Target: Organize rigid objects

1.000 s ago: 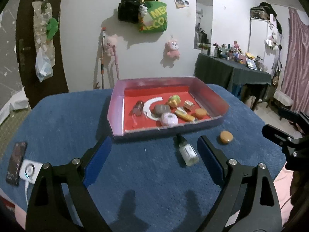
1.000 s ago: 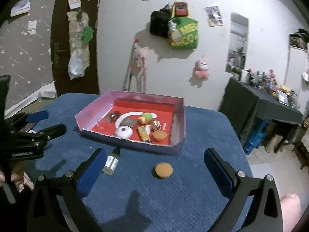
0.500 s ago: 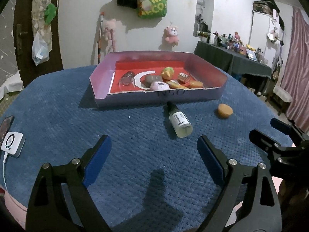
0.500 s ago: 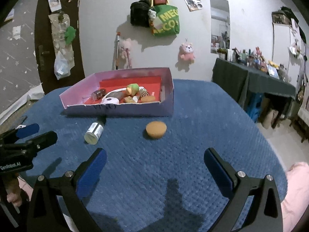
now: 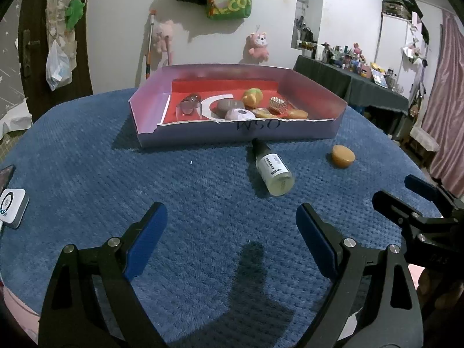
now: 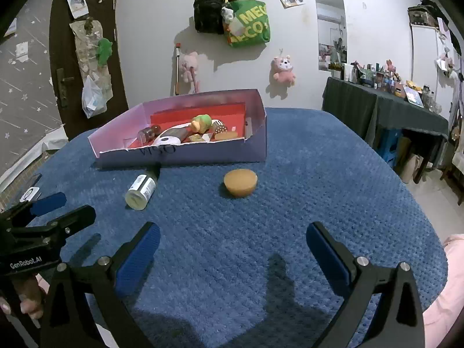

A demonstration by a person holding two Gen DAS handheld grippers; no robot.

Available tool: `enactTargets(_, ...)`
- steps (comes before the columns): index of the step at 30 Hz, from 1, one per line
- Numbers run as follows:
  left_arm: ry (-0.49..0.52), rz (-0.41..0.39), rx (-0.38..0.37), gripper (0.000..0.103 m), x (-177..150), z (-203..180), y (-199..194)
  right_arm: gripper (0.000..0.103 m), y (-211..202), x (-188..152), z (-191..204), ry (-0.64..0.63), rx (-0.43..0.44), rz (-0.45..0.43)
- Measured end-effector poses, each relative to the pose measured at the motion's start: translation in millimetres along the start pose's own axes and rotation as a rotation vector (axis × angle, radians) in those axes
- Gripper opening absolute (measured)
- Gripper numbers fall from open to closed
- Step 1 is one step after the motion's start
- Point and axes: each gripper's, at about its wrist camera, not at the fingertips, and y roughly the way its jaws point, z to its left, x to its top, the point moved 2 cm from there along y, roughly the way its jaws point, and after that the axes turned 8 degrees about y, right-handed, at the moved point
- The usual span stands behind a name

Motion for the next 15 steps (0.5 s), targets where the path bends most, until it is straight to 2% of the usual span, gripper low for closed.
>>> enactTargets(15, -0.015, 0.003, -0.003, 0.091, 9.8, 1.9, 2.7, 0.103, 3.7, -1.0, 1.0, -0.004, 0.004, 0.008)
